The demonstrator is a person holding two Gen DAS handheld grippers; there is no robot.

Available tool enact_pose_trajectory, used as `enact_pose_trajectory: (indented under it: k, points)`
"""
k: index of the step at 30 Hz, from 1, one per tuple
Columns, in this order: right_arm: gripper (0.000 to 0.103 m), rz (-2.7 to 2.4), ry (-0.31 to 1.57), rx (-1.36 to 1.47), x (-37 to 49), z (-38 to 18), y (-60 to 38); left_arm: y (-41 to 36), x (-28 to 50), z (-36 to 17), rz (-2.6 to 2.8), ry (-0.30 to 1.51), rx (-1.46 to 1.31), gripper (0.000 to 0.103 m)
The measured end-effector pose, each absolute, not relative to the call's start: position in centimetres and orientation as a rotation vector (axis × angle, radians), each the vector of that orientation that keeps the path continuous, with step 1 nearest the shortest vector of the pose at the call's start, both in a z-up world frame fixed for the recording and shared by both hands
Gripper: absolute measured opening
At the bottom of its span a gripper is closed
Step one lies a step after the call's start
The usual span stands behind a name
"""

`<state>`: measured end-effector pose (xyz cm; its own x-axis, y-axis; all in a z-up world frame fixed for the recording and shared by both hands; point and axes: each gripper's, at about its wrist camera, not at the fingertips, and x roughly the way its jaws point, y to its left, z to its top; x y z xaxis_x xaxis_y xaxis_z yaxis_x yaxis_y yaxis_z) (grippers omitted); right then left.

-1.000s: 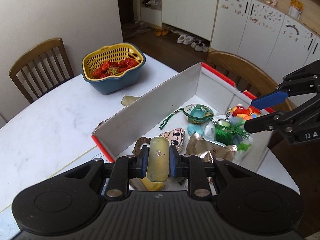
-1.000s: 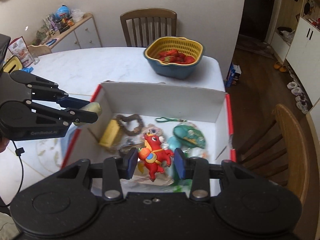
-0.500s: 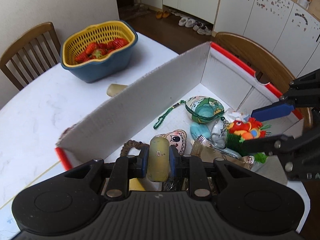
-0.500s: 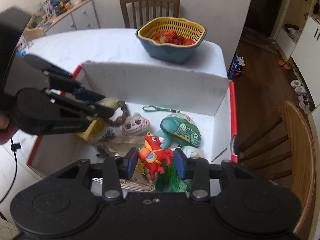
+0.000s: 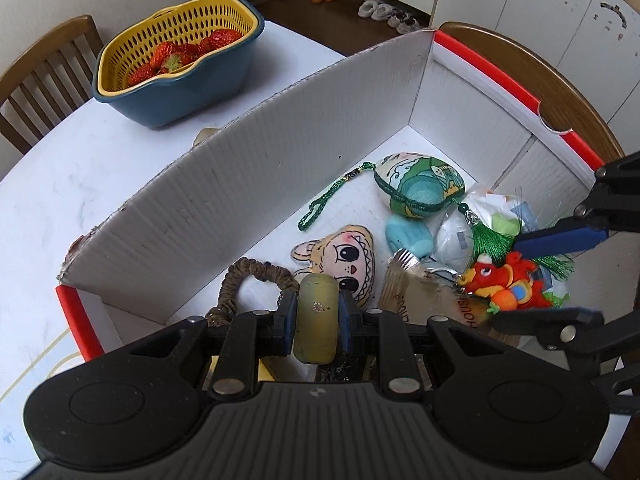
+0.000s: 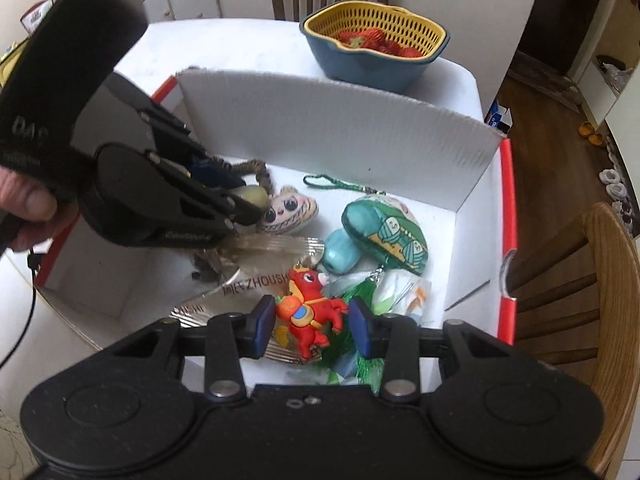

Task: Organize objects
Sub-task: 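Open both tools to drop the keychain and cylinder into the box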

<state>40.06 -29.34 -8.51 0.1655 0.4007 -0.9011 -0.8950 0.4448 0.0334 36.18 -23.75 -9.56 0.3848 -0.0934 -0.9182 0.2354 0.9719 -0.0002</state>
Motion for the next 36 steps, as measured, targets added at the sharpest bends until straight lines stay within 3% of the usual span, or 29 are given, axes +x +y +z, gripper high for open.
enact_pose_trajectory:
  k: [8,12,16,20,36]
  points:
    - [0.039,1.003,1.04,-0.572,40.2,-9.2,-29.5,-23.9,35.9,-9.6,-0.192,1.147,0.135,0.021]
    - [0.048,1.0,1.04,-0.543,40.4,-9.2,-29.7,-24.1,35.4,-9.4,-0.164,1.134,0.148,0.022]
    - [0.055,1.002,1.024,-0.51,40.1,-8.5,-30.1,-23.6,34.4,-8.7,-0.165,1.116,0.112,0.035]
    - [0.057,1.002,1.007,-0.479,39.6,-7.7,-30.6,-23.6,33.1,-7.4,-0.152,1.067,0.115,0.059]
    - [0.063,1.009,0.938,-0.383,36.6,-4.2,-33.4,-24.0,26.7,-1.9,-0.155,0.937,0.09,0.061]
